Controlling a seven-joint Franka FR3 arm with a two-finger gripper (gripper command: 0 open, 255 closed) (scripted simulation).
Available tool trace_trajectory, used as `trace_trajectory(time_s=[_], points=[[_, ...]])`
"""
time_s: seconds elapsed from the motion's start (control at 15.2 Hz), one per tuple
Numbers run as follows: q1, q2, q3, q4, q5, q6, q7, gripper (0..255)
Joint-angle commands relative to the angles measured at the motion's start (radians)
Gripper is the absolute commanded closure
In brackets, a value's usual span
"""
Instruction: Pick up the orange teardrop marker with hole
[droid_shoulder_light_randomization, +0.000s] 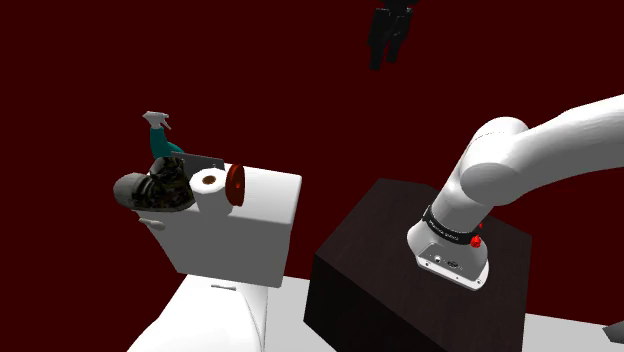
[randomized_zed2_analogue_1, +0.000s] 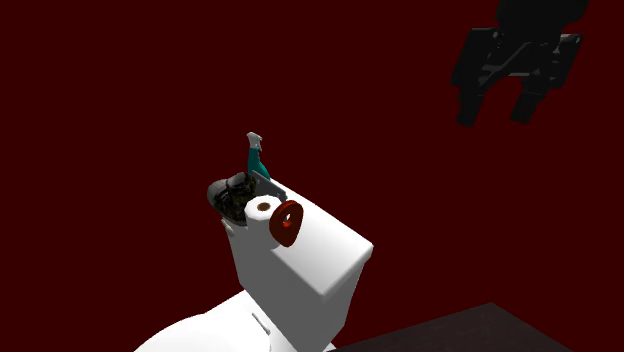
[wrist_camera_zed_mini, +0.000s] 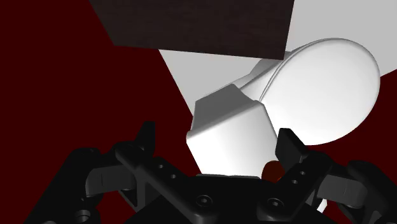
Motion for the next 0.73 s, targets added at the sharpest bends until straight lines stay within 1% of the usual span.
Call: trace_trajectory(time_s=[0.0,0.33,0.66], points=[[0.000,0.000,0.000,0.000,0.000,0.000,0.000,0],[-0.014,0.075,0.104,-0.047,0.091,0.109,0.203,0],[-0.027,0.191,0.203,-0.056,0.166,0.231,0.397,0]])
